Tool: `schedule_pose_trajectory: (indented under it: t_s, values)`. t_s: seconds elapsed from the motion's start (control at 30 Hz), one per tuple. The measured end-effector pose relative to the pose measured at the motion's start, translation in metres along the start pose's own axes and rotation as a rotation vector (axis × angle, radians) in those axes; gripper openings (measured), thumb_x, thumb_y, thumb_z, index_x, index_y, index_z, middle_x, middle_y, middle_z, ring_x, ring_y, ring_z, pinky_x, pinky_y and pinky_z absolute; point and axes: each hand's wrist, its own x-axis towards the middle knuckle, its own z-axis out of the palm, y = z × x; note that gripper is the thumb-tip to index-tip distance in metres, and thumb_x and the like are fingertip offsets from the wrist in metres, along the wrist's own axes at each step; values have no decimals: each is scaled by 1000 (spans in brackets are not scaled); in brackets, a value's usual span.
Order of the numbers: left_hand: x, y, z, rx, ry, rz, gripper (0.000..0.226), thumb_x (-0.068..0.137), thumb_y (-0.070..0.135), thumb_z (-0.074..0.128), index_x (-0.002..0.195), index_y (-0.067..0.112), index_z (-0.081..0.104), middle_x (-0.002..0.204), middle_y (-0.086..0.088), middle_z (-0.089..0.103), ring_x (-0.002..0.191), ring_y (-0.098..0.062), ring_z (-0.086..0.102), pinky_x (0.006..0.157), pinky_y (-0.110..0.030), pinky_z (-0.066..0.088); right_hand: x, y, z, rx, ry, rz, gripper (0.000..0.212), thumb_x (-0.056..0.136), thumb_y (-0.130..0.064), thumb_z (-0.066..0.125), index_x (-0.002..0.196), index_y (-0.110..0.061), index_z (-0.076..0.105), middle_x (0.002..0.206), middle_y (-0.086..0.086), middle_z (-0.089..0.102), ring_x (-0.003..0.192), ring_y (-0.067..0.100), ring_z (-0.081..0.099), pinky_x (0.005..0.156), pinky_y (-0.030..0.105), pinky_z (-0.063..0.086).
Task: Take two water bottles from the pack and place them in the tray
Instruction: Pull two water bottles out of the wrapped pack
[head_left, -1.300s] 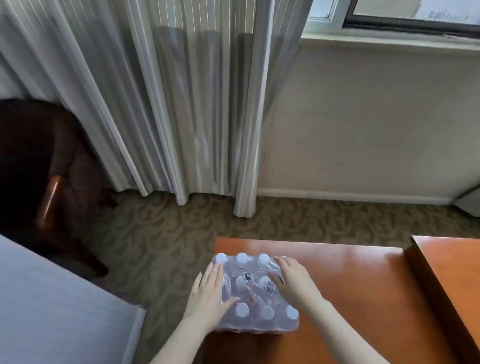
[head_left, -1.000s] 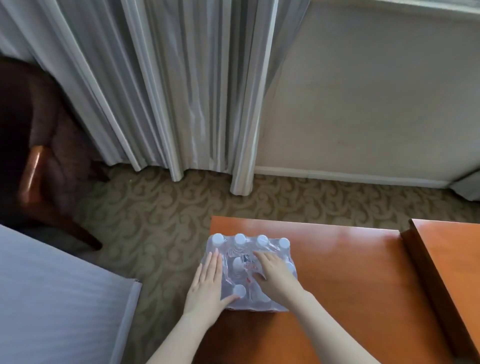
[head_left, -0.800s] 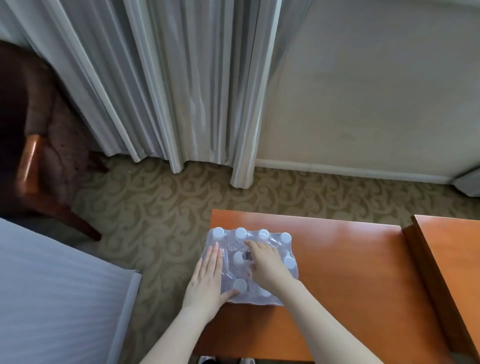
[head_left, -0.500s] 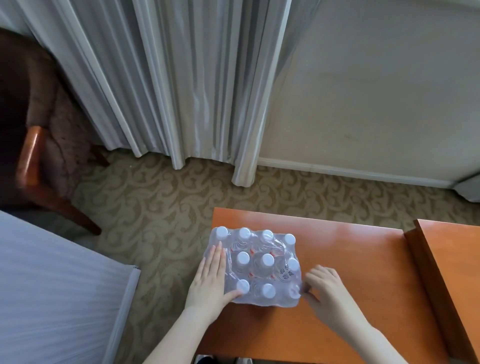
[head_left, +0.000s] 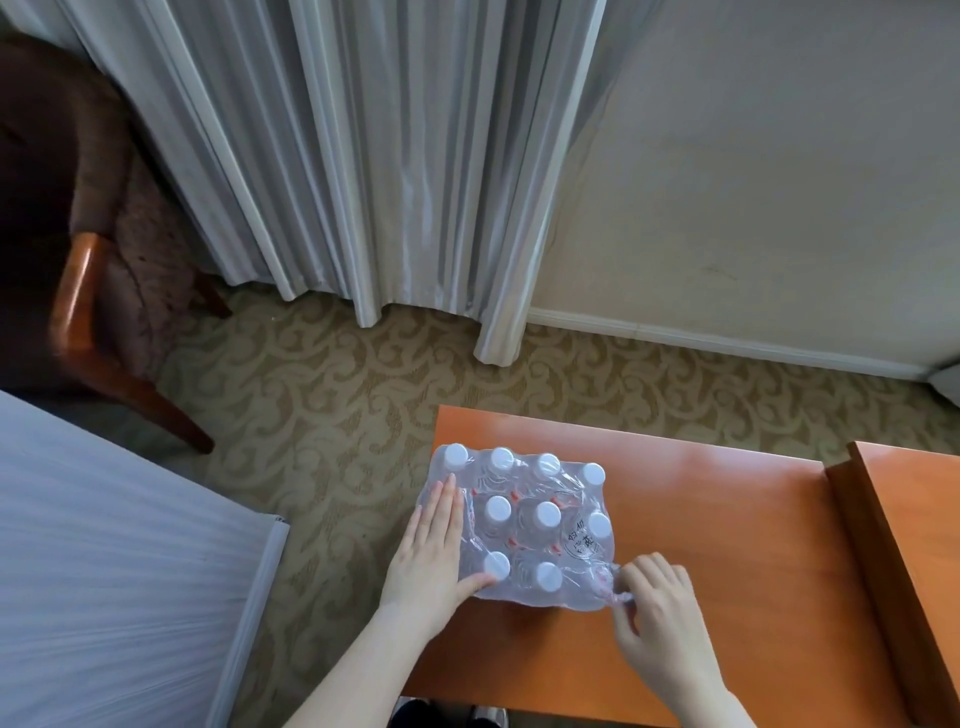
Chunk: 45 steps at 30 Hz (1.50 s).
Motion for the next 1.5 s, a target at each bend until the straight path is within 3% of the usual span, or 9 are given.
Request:
schedule_pose_trajectory:
  t_s: [0.07, 0.17, 0.4, 0.77, 0.93, 1.07, 1.27, 1.37, 1.5]
  values:
    - [0, 0, 1, -3, 4, 1, 103, 85, 75, 28, 140, 12, -33, 152, -4, -39, 141, -21, -34, 118, -34, -14, 21, -18, -10, 34, 89, 23, 9, 74, -15, 46, 68, -12, 52, 66, 1, 51, 69, 22, 43, 63, 30, 32]
    - [0, 0, 2, 2, 8, -1, 103, 85, 75, 27, 140, 12, -33, 152, -4, -39, 142, -20, -32, 120, -35, -13, 62, -54, -10, 24, 107, -58, 5, 79, -16, 59, 83, -13, 60, 76, 2, 59, 74, 26, 54, 63, 35, 44]
    - [0, 1, 0, 1, 13, -5, 99, 87, 72, 27, 138, 14, -34, 150, -3, -40, 140, -18, -34, 119, -36, -14, 113, -88, 45, -278, -401, -175, 41, 92, -36, 47, 125, -13, 44, 109, 8, 65, 108, 29, 50, 92, 40, 34]
    - [1, -1, 1, 52, -5, -2, 99, 87, 73, 24, 137, 12, -36, 150, -5, -42, 142, -21, -34, 121, -37, -13, 121, -90, 53, -116, -381, -43, 34, 87, -31, 56, 116, -13, 50, 98, 12, 69, 106, 31, 52, 88, 40, 34]
    - [2, 0, 2, 104, -16, -5, 98, 87, 73, 22, 137, 10, -36, 148, -7, -43, 138, -20, -37, 116, -36, -18, 115, -88, 15, 54, -236, -69, 31, 86, -33, 58, 111, -15, 54, 82, 8, 70, 97, 30, 50, 76, 35, 31]
    - [1, 0, 0, 94, -31, -3, 98, 87, 74, 19, 140, 10, -33, 146, -7, -44, 137, -21, -37, 117, -36, -16, 103, -93, -31, 168, -108, -82, 22, 85, -31, 61, 100, -15, 58, 63, -4, 52, 82, 22, 47, 74, 34, 34]
    - [2, -1, 1, 53, -40, 0, 102, 85, 76, 22, 141, 10, -32, 149, -6, -42, 134, -22, -40, 116, -35, -16, 86, -98, -104, 336, 78, -8, 18, 82, -26, 67, 81, -11, 59, 57, -9, 44, 67, 11, 45, 67, 30, 37]
    - [-1, 0, -11, -131, -66, 6, 103, 86, 72, 31, 147, 12, -27, 154, -2, -37, 138, -19, -37, 119, -34, -11, 82, -100, -128, 371, 122, 7, 16, 80, -24, 69, 77, -12, 59, 54, -11, 39, 63, 14, 45, 67, 26, 33]
    - [-15, 12, -48, -683, -11, 16, 111, 79, 69, 54, 150, 28, -20, 151, 23, -26, 146, -2, -14, 119, -29, 7, 79, -103, -141, 344, 127, -20, 17, 81, -26, 68, 76, -13, 58, 52, -13, 37, 65, 17, 44, 65, 21, 31]
